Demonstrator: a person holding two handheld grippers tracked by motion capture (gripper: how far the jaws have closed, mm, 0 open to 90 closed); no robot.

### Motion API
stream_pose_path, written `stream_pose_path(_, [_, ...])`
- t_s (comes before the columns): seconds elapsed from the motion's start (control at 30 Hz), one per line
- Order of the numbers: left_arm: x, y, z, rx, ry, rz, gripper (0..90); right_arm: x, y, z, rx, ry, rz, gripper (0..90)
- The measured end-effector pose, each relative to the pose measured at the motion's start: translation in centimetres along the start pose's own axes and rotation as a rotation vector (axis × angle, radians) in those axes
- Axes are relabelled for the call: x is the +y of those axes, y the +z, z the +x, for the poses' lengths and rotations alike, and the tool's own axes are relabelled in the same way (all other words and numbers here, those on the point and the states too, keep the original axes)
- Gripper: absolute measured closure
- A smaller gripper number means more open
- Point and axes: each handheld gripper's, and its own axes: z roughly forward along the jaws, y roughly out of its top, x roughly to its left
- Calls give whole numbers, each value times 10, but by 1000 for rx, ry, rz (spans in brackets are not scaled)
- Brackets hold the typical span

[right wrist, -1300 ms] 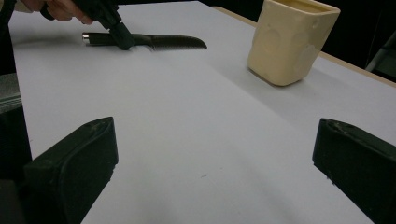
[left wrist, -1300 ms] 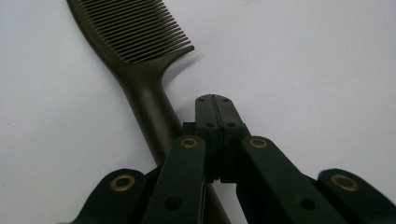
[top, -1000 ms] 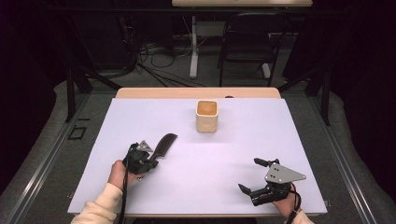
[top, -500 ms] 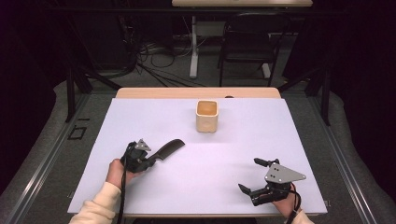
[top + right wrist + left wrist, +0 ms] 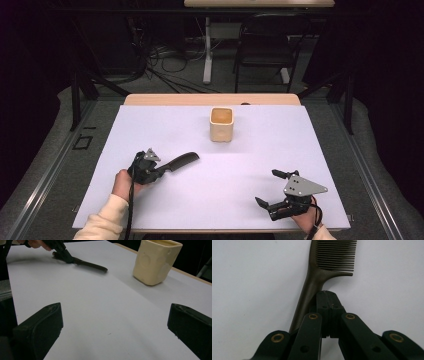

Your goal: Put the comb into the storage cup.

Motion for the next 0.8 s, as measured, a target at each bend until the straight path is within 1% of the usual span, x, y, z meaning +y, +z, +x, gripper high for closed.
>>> stream_pose_path(0.07, [0, -2, 0, -7, 0, -2, 900, 0, 0, 0, 2, 0, 1, 0])
stream_pose_path(0.13, [0, -4, -1, -18, -21, -17, 898, 0, 0, 0, 1, 1, 1, 0])
stream_pose_path(0.17, [0, -6, -2, -20, -20, -19, 881, 0, 0, 0, 1, 1, 2, 0])
stream_pose_path(0.2, [0, -8, -3, -33, -21, -22, 858, 0, 0, 0, 1, 1, 3, 0])
stream_pose_path(0.27, [0, -12, -5, -39, -14, -23, 824, 0, 0, 0, 0, 0, 5, 0])
stream_pose_path(0.33, [1, -16, -8, -55, -3, -27, 793, 0, 0, 0, 0, 0, 4, 0])
stream_pose_path(0.37, [1, -17, -9, -58, -4, -36, 748, 0, 0, 0, 1, 0, 5, 0])
stream_pose_path(0.4, [2, -20, -9, -58, 3, -34, 748, 0, 0, 0, 1, 0, 5, 0])
stream_pose_path(0.43, [3, -21, -10, -60, 6, -40, 725, 0, 0, 0, 1, 0, 4, 0])
stream_pose_path(0.47, [4, -23, -11, -51, -3, -42, 679, 0, 0, 0, 1, 0, 4, 0])
stream_pose_path(0.5, [4, -24, -10, -42, -14, -39, 614, 0, 0, 0, 1, 0, 4, 0])
stream_pose_path(0.53, [5, -24, -10, -32, -16, -40, 568, 0, 0, 0, 1, 0, 5, 0])
stream_pose_path(0.57, [5, -24, -9, -23, -26, -40, 529, 0, 0, 0, 2, 0, 5, 0])
stream_pose_path(0.67, [5, -24, -6, -1, -45, -31, 428, 0, 0, 0, 3, 4, 3, 0])
stream_pose_path(0.7, [5, -24, -5, 6, -41, -25, 402, 0, 0, 0, 4, 5, 3, 0])
stream_pose_path(0.73, [5, -24, -3, 0, -37, -23, 375, 0, 0, 0, 3, 5, 4, 0])
stream_pose_path(0.8, [4, -24, -2, 5, -43, -33, 326, 0, 1, -1, 3, 4, 4, 0])
